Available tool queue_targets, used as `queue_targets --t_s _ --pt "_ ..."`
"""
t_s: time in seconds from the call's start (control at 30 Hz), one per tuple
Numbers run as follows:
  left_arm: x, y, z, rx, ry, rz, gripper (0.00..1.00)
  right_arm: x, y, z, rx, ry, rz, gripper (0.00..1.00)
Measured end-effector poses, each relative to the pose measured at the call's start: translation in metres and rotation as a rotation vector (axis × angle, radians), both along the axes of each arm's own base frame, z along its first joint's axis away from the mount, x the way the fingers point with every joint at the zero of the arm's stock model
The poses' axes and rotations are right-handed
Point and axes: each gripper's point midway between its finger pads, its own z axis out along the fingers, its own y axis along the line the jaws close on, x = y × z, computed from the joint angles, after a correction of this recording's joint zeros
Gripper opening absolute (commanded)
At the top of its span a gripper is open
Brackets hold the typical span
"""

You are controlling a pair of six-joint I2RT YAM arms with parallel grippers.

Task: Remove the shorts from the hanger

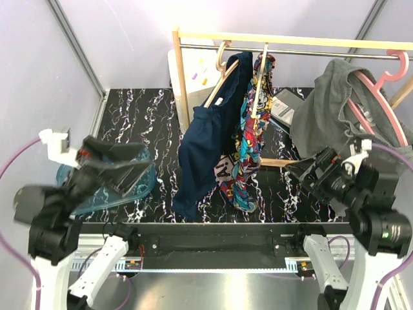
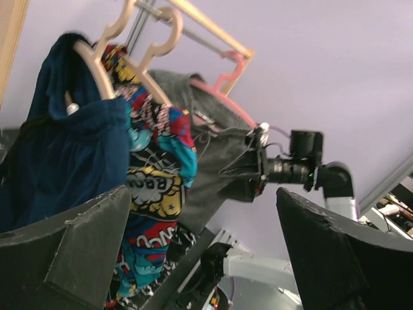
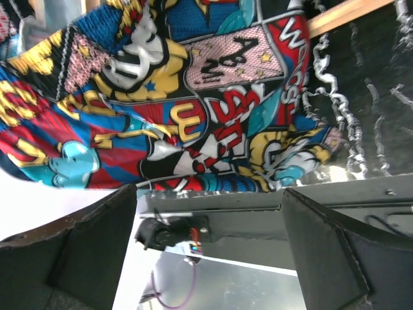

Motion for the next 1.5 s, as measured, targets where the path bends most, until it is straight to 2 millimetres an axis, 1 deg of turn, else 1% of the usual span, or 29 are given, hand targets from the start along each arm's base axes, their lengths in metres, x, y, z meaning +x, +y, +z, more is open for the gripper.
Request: queue_targets --t_s 0.07,0.13,0.2,0.27,0.33,0.47,0.57,0.63,0.7,0.77,0.83,0.93,0.97,1.03,1.13,1.23,1.33,1.43,1.47,1.5 --pt "0.017 -0.005 -0.008 0.019 0.062 -0.002 0.93 0.007 -0.004 0.006 -0.040 0.012 0.006 1.00" --pt "0.037 -0.011 -0.015 0.038 0.124 -0.003 0.93 0.020 -0.007 0.019 -0.075 -0.001 0.028 1.00" --pt "0.052 -0.016 -0.021 0.053 0.168 -0.002 0.92 0.030 -0.007 0.026 -0.094 -0.005 0.053 1.00" --pt "0.065 -0.022 -0.028 0.068 0.212 -0.009 0.92 0.039 -0.006 0.033 -0.106 -0.004 0.086 1.00" --pt "0.073 -0.032 -0.029 0.083 0.238 -0.029 0.92 0.047 -0.005 0.040 -0.120 -0.006 0.117 1.00" --pt "0.071 -0.060 -0.029 0.122 0.232 -0.102 0.92 0.069 -0.006 0.061 -0.170 -0.061 0.174 1.00" --pt "0.068 -0.081 -0.031 0.160 0.228 -0.132 0.92 0.082 -0.004 0.071 -0.179 -0.083 0.217 1.00" --pt "0.063 -0.098 -0.025 0.194 0.205 -0.146 0.92 0.091 0.001 0.078 -0.172 -0.092 0.254 1.00" --pt "0.063 -0.113 -0.016 0.229 0.170 -0.151 0.92 0.101 0.007 0.090 -0.169 -0.105 0.290 1.00" --pt "0.065 -0.124 -0.005 0.251 0.134 -0.137 0.91 0.113 0.019 0.109 -0.180 -0.159 0.348 1.00" --pt "0.068 -0.134 0.002 0.278 0.099 -0.113 0.91 0.127 0.040 0.135 -0.193 -0.246 0.427 1.00" --pt "0.068 -0.147 0.001 0.325 0.072 -0.091 0.89 0.140 0.067 0.162 -0.193 -0.357 0.500 1.00" --pt "0.067 -0.151 -0.001 0.339 0.066 -0.090 0.89 0.142 0.074 0.165 -0.188 -0.371 0.513 1.00" --pt "0.061 -0.161 -0.005 0.372 0.054 -0.093 0.89 0.139 0.082 0.159 -0.166 -0.335 0.521 1.00" --pt "0.054 -0.172 -0.016 0.426 0.046 -0.093 0.88 0.130 0.091 0.137 -0.142 -0.227 0.514 0.99" --pt "0.049 -0.173 -0.025 0.466 0.053 -0.077 0.87 0.121 0.107 0.116 -0.141 -0.135 0.515 0.98" --pt "0.050 -0.160 -0.029 0.488 0.068 -0.035 0.89 0.117 0.121 0.108 -0.157 -0.108 0.521 0.98" --pt "0.053 -0.130 -0.028 0.513 0.087 0.037 0.91 0.116 0.129 0.106 -0.168 -0.098 0.505 1.00" --pt "0.054 -0.119 -0.023 0.514 0.090 0.062 0.96 0.116 0.128 0.107 -0.169 -0.098 0.490 1.00" --pt "0.055 -0.109 -0.016 0.511 0.092 0.085 0.97 0.118 0.126 0.108 -0.173 -0.099 0.469 1.00"
